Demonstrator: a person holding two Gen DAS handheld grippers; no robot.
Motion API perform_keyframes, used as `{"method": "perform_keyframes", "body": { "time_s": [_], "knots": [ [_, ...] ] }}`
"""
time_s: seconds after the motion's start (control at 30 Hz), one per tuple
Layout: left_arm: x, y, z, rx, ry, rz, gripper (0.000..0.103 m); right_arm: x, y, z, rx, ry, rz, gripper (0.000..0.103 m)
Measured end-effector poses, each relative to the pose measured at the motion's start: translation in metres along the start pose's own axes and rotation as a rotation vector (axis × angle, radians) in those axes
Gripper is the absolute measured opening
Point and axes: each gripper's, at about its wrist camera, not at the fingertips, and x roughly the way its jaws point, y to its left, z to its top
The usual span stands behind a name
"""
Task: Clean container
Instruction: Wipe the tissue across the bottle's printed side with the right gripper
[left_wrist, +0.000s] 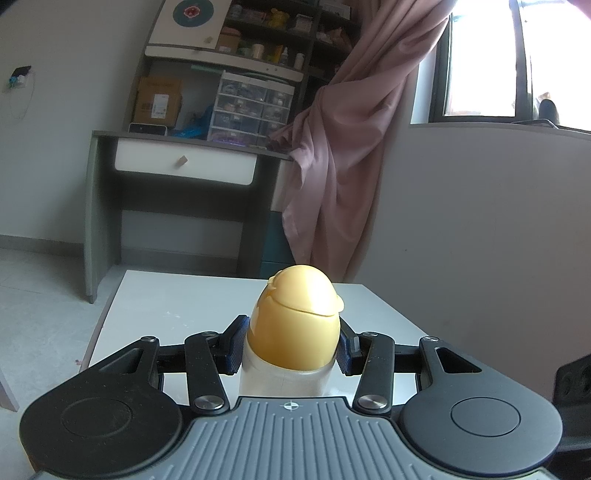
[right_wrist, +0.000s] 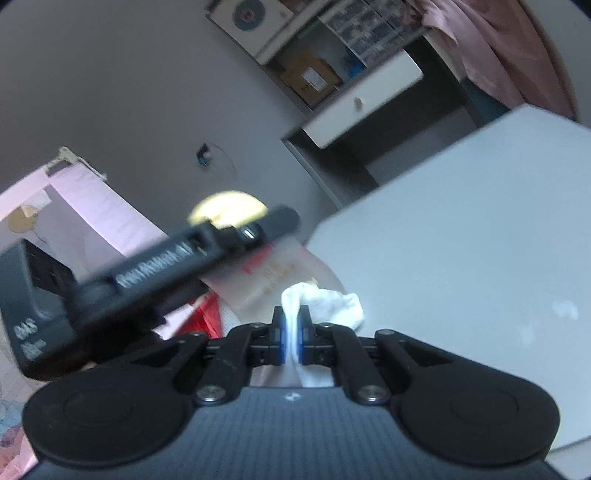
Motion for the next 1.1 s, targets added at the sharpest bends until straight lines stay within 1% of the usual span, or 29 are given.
{"method": "perform_keyframes", "body": {
  "time_s": [0.1, 0.23, 0.63, 0.83, 0.97, 1.1],
  "knots": [
    [-0.001, 0.000, 0.000, -0.003, 0.000, 0.000, 0.048, -0.004, 0.006, 0.006, -0.024, -0.031, 0.024, 0.006],
    [-0.001, -0.003, 0.000, -0.003, 0.000, 0.000, 0.048, -0.004, 0.006, 0.007, -0.032, -0.035, 0.027, 0.006],
    [-0.003, 0.003, -0.001, -0.003, -0.001, 0.001, 0.048, 0.009, -0.018, -0.005, 0.029, 0.044, -0.038, 0.006],
    [-0.002, 0.002, -0.002, -0.003, -0.001, 0.000, 0.048, 0.009, -0.018, -0.006, 0.024, 0.049, -0.045, 0.006],
    [-0.001, 0.001, -0.002, -0.003, 0.000, 0.000, 0.048, 0.008, -0.017, -0.005, 0.027, 0.039, -0.042, 0.006],
    [-0.001, 0.002, -0.001, -0.004, 0.000, 0.000, 0.048, 0.003, -0.010, 0.002, 0.019, 0.006, -0.007, 0.006]
  ]
}}
